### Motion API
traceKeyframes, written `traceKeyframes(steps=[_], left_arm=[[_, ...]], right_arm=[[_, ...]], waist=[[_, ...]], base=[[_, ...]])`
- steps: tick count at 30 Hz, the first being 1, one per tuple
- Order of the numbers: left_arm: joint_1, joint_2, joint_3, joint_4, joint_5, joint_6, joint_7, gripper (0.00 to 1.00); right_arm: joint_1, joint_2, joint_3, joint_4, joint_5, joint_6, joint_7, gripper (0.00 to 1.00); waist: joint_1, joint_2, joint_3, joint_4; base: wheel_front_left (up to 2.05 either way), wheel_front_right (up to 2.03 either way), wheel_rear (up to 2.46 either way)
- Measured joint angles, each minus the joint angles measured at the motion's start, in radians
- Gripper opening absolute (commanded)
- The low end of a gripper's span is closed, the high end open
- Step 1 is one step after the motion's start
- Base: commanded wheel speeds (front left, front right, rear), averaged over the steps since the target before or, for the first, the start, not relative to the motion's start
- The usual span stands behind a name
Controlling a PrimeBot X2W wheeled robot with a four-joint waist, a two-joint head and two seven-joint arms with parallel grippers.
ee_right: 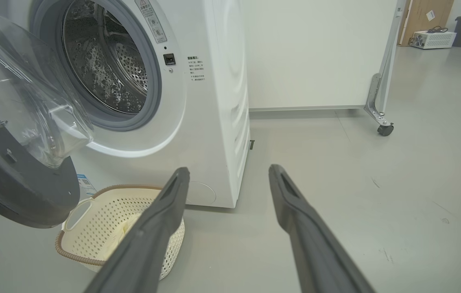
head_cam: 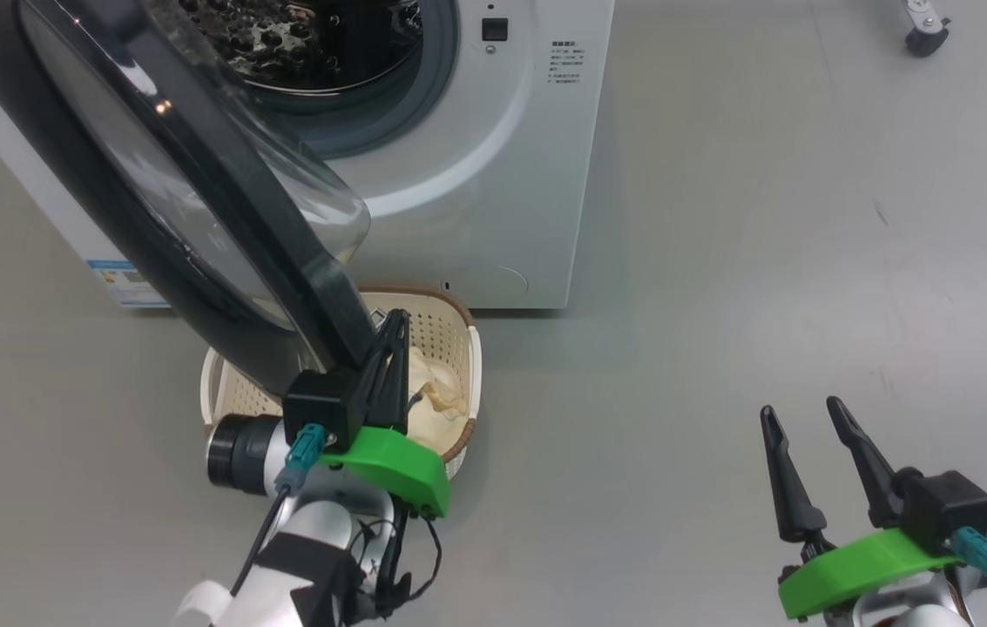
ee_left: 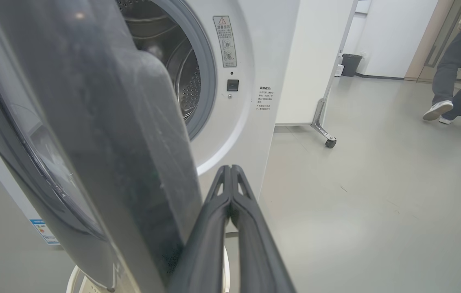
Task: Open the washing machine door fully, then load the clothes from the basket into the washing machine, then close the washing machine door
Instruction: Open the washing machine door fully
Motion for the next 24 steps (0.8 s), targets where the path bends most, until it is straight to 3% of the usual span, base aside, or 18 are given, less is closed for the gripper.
traceKeyframes(steps=[18, 24], left_arm=[[0.117, 0.061, 0.008, -0.117, -0.007, 0.052, 0.001, 0.0], [0.156, 0.086, 0.013, -0.16, -0.005, 0.09, 0.01, 0.0]], right_arm=[[0.008, 0.0, 0.0, 0.006, 0.0, 0.0, 0.0, 1.0], [0.01, 0.0, -0.011, 0.006, 0.0, 0.0, 0.0, 1.0]], waist=[[-0.0001, 0.0, -0.031, 0.066], [-0.0001, 0.0, -0.035, 0.093]], base=[[0.0, 0.0, 0.0], [0.0, 0.0, 0.0]])
